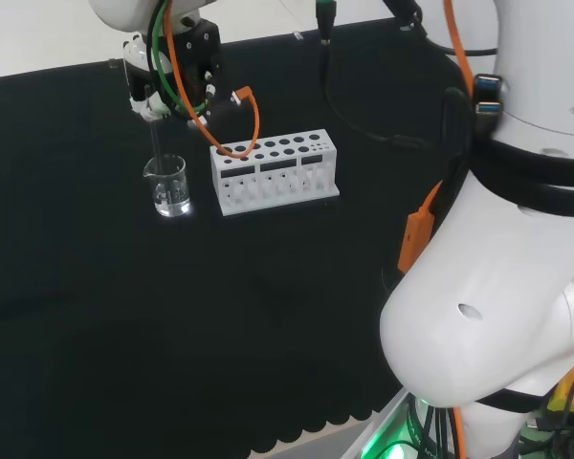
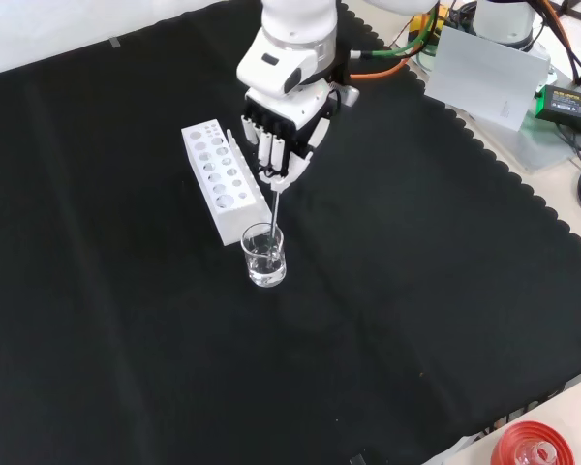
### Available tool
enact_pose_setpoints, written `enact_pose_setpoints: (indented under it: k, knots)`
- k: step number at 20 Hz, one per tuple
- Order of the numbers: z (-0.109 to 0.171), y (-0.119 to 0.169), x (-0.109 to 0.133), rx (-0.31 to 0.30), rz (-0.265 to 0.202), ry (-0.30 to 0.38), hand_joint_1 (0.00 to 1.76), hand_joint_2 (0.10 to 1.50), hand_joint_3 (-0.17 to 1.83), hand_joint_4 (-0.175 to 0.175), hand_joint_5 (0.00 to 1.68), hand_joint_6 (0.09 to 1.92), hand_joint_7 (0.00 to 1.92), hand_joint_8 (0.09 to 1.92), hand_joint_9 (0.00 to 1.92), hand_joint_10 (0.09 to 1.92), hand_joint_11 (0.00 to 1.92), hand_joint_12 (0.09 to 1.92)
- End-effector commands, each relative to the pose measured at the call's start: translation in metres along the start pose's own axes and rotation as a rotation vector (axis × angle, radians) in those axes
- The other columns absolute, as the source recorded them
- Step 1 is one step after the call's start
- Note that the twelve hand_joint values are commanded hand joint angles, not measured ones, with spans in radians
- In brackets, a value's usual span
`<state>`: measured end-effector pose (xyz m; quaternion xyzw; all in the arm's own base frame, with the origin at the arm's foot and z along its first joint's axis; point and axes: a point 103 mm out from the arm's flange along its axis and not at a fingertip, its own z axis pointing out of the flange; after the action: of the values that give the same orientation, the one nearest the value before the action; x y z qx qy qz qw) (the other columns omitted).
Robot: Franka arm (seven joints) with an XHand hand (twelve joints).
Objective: Stir in the beaker to the left of the white test tube rack with the glass rod.
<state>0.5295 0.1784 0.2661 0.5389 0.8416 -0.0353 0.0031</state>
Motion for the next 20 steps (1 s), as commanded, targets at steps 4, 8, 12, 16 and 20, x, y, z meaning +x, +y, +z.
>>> enact_pose_setpoints:
  k: [4, 8, 12, 16, 20]
  knots:
    - [0.004, 0.014, -0.044, 0.018, 0.03, 0.002, 1.33, 1.04, -0.17, -0.175, 1.42, 0.09, 1.46, 0.44, 1.83, 0.16, 1.62, 0.5]
    - [0.001, -0.006, -0.047, 0.018, 0.048, -0.006, 1.33, 1.04, -0.17, -0.175, 1.42, 0.09, 1.46, 0.44, 1.83, 0.16, 1.62, 0.51]
    - [0.0, -0.021, -0.033, 0.021, 0.04, -0.007, 1.33, 1.04, -0.17, -0.175, 1.42, 0.09, 1.45, 0.44, 1.83, 0.16, 1.62, 0.51]
    - [0.003, -0.022, -0.016, 0.031, 0.019, -0.006, 1.33, 1.04, -0.17, -0.175, 1.42, 0.09, 1.45, 0.44, 1.83, 0.16, 1.62, 0.51]
    - [0.008, -0.008, -0.006, 0.035, -0.007, 0.001, 1.33, 1.04, -0.17, -0.175, 1.42, 0.09, 1.45, 0.44, 1.83, 0.16, 1.62, 0.51]
